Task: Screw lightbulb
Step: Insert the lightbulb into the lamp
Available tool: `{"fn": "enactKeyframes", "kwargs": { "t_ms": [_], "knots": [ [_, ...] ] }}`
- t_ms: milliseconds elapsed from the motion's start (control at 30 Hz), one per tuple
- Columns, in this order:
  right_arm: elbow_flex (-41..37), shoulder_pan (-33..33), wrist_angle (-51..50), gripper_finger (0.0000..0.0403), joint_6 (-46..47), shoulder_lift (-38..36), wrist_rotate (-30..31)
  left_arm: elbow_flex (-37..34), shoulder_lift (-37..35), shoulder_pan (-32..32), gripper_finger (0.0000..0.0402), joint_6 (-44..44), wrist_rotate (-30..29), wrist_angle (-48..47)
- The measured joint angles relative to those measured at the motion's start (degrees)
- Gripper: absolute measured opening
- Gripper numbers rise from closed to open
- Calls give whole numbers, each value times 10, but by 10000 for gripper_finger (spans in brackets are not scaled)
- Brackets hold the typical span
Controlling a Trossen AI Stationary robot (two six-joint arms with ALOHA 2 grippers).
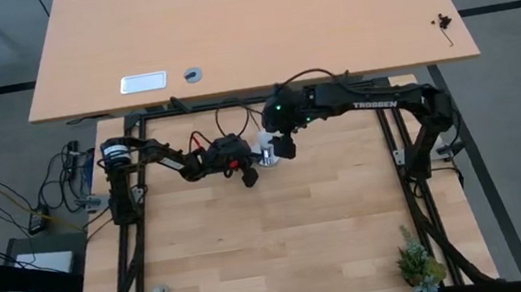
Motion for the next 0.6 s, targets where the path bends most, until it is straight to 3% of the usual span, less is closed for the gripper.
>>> {"fn": "enactKeyframes", "kwargs": {
  "t_ms": [600],
  "knots": [
    [0,-2,-18,270,-58,0,-31,9,1,-17,9,11,22,-8]
  ]
}}
